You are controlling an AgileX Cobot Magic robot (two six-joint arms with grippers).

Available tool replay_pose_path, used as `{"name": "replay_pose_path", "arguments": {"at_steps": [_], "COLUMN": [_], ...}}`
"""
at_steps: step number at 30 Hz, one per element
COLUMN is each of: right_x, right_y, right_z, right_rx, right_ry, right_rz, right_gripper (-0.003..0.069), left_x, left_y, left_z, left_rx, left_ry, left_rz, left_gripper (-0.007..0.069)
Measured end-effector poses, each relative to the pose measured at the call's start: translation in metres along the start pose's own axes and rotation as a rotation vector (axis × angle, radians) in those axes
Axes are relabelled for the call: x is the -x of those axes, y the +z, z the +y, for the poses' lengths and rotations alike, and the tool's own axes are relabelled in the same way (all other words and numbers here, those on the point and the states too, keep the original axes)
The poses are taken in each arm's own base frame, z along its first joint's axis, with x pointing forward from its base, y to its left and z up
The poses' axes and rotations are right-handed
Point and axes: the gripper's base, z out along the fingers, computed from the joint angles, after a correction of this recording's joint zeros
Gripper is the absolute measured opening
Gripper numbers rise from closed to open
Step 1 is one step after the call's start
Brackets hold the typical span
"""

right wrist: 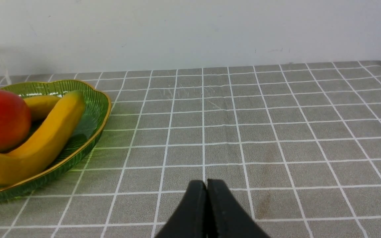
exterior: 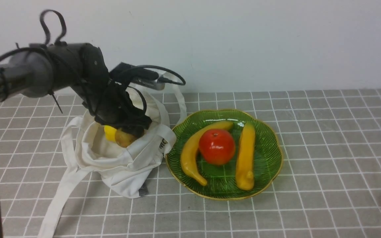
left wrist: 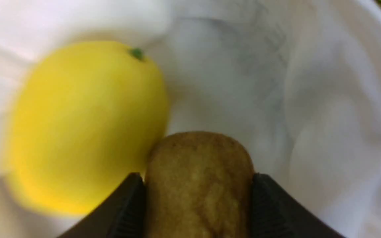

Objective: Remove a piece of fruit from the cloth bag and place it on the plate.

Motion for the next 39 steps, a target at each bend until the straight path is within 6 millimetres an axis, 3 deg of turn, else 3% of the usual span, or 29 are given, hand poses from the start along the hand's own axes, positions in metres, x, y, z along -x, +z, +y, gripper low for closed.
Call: {"name": "replay_pose_path", "arguments": {"at_steps": [1,3,4,5,9,12,18,23,24,27,32,39], "right_x": [0.0,0.0,0.0,0.0,0.0,0.0,0.0,0.0,0.0,0.0,0.0,0.0], "right_y": [0.0,0.0,0.0,0.0,0.0,0.0,0.0,0.0,0.0,0.0,0.0,0.0], "right_z": [0.0,0.0,0.0,0.0,0.0,0.0,0.0,0.0,0.0,0.0,0.0,0.0], "right_rx": [0.0,0.0,0.0,0.0,0.0,0.0,0.0,0.0,0.0,0.0,0.0,0.0], "right_ry": [0.0,0.0,0.0,0.0,0.0,0.0,0.0,0.0,0.0,0.0,0.0,0.0], "right_rz": [0.0,0.0,0.0,0.0,0.0,0.0,0.0,0.0,0.0,0.0,0.0,0.0], "right_gripper": [-0.0015,-0.0015,-0.0015,-0.0015,-0.0015,-0.0015,-0.0015,-0.0015,-0.0015,-0.0015,-0.0015,-0.0015], "left_x": [0.001,0.001,0.0,-0.001,-0.008,-0.008,0.002,0.002,0.002,0.002,0.006,0.008], "left_y": [-0.021,-0.036,-0.058,-0.067,-0.1,-0.106,-0.075,-0.051,-0.039,-0.027,-0.01,0.0], "left_z": [0.002,0.003,0.004,0.004,-0.004,-0.028,-0.089,-0.126,-0.143,-0.16,-0.169,-0.169], "left_rx": [0.04,0.067,0.1,0.109,0.09,-0.023,-0.236,-0.297,-0.306,-0.304,-0.294,-0.284], "left_ry": [0.022,0.031,0.028,0.017,-0.07,-0.116,-0.109,-0.048,-0.014,0.024,0.033,0.026], "left_rz": [-0.017,-0.026,-0.035,-0.035,-0.021,-0.022,0.004,0.042,0.044,0.019,-0.026,-0.048], "left_gripper": [0.0363,0.0363,0.0363,0.0363,0.0363,0.0363,0.0363,0.0363,0.0363,0.0363,0.0372,0.0539]}}
